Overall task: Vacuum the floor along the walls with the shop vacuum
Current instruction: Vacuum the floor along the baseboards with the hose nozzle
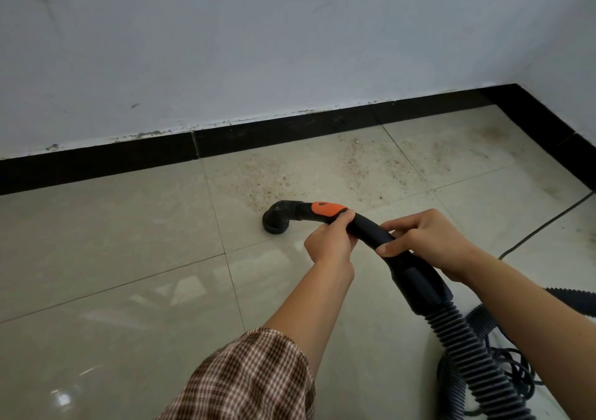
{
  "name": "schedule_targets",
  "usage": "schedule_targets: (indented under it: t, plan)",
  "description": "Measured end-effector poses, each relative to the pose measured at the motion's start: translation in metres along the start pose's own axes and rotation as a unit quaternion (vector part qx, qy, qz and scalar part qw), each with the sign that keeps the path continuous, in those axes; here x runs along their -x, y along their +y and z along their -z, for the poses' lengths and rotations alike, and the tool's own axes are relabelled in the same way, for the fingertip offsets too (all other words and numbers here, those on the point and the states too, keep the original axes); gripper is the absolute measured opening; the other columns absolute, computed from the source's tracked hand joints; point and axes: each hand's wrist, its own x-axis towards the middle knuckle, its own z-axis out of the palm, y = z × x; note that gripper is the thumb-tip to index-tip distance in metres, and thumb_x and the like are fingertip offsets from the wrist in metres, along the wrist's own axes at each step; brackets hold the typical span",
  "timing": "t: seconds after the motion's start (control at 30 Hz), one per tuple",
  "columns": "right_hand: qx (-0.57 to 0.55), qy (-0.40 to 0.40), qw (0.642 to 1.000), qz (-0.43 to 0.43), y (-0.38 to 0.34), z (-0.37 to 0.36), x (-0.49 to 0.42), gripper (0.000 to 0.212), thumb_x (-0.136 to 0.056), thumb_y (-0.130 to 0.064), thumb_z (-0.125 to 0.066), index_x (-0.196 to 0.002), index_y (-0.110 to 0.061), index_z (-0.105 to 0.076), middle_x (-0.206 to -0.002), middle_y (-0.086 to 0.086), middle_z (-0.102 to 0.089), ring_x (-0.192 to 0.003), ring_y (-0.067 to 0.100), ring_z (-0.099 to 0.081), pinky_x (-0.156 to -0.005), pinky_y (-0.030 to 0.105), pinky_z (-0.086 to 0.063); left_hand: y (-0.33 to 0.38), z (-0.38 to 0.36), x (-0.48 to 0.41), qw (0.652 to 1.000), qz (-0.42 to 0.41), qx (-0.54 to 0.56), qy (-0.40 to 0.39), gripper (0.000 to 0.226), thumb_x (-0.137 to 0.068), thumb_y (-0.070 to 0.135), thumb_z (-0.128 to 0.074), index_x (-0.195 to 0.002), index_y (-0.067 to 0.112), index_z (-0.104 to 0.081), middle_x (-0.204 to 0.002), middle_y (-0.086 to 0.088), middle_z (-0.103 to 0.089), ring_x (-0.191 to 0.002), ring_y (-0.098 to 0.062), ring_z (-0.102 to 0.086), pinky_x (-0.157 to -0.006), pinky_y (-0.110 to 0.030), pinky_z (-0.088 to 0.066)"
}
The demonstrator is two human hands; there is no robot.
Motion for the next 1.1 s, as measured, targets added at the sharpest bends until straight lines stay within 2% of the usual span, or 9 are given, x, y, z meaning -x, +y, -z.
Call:
schedule_targets:
  t: [0.6, 0.77, 1.1]
  plan:
    - [0.001, 0.009, 1.0, 0.02, -0.022, -0.021, -0.021, 0.027, -0.066, -0.003, -0.08, -0.083, -0.024, -0.08, -0.074, 0.008, -0.075, -0.06, 0.02, -0.07, -0.053, 0.024, -0.056, 0.03, 0.006, -0.018, 1.0, -0.023, 0.004, -0.007, 0.013, -0.079, 0.005, -0.078, -0.089, 0.006, -0.069, -0.095, -0.014, -0.075, -0.086, -0.022, -0.073, -0.081, -0.029, -0.059]
    - [-0.005, 0.008, 1.0, 0.025, -0.026, -0.025, -0.029, 0.027, -0.067, -0.002, -0.08, -0.083, -0.024, -0.079, -0.075, 0.009, -0.075, -0.063, 0.025, -0.071, -0.055, 0.028, -0.058, 0.037, 0.008, -0.023, 0.999, -0.032, 0.004, -0.009, 0.013, -0.08, 0.006, -0.077, -0.089, 0.008, -0.069, -0.094, -0.012, -0.075, -0.087, -0.021, -0.073, -0.081, -0.029, -0.059]
    - [-0.017, -0.008, 0.999, 0.036, -0.034, -0.034, -0.048, 0.029, -0.067, -0.001, -0.081, -0.082, -0.025, -0.079, -0.076, 0.009, -0.075, -0.064, 0.026, -0.072, -0.053, 0.026, -0.057, 0.052, 0.011, -0.036, 0.999, -0.054, 0.009, -0.001, 0.013, -0.08, 0.006, -0.077, -0.091, 0.008, -0.071, -0.093, -0.011, -0.075, -0.086, -0.02, -0.073, -0.076, -0.026, -0.059]
